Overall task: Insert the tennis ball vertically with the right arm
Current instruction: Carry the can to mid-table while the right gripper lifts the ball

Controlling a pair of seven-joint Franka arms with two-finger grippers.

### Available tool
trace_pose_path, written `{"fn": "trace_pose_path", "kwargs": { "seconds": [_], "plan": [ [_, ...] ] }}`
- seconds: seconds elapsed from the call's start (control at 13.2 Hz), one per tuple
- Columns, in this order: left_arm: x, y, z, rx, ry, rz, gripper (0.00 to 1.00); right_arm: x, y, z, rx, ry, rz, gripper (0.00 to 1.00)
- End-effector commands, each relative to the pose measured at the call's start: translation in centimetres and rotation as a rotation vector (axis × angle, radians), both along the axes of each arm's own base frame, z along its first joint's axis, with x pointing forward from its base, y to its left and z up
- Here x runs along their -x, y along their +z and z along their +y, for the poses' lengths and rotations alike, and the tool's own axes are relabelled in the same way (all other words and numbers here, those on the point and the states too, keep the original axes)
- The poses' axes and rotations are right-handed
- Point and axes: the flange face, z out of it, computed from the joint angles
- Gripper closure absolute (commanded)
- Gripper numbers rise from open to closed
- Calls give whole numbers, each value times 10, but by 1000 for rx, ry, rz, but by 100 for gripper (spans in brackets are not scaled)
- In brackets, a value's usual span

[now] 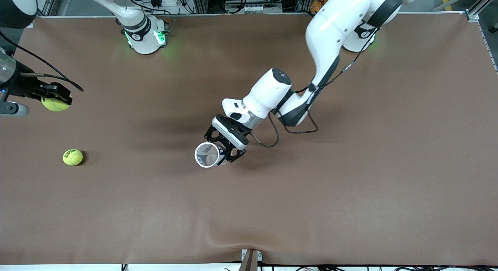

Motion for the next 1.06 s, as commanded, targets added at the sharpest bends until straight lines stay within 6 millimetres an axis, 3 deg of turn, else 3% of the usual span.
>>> {"fn": "trace_pose_path", "kwargs": {
  "seconds": [0.0, 0.3, 0.46, 0.61, 0.99],
  "plan": [
    [20, -32, -18, 86, 39, -9, 37, -7, 6, 4, -15, 11, -6, 100],
    [48, -56, -36, 40, 48, -82, 36, -9, 4, 4, -15, 2, -9, 100],
    [60, -68, -43, 12, 59, -99, 36, -11, 3, 16, -55, -29, -17, 100],
    [70, -74, -47, 31, 71, -104, 36, -27, -4, 30, -138, -99, -66, 100],
    [80, -87, -46, 71, 98, -112, 36, -54, -34, 135, -151, -140, -177, 100]
  ]
}}
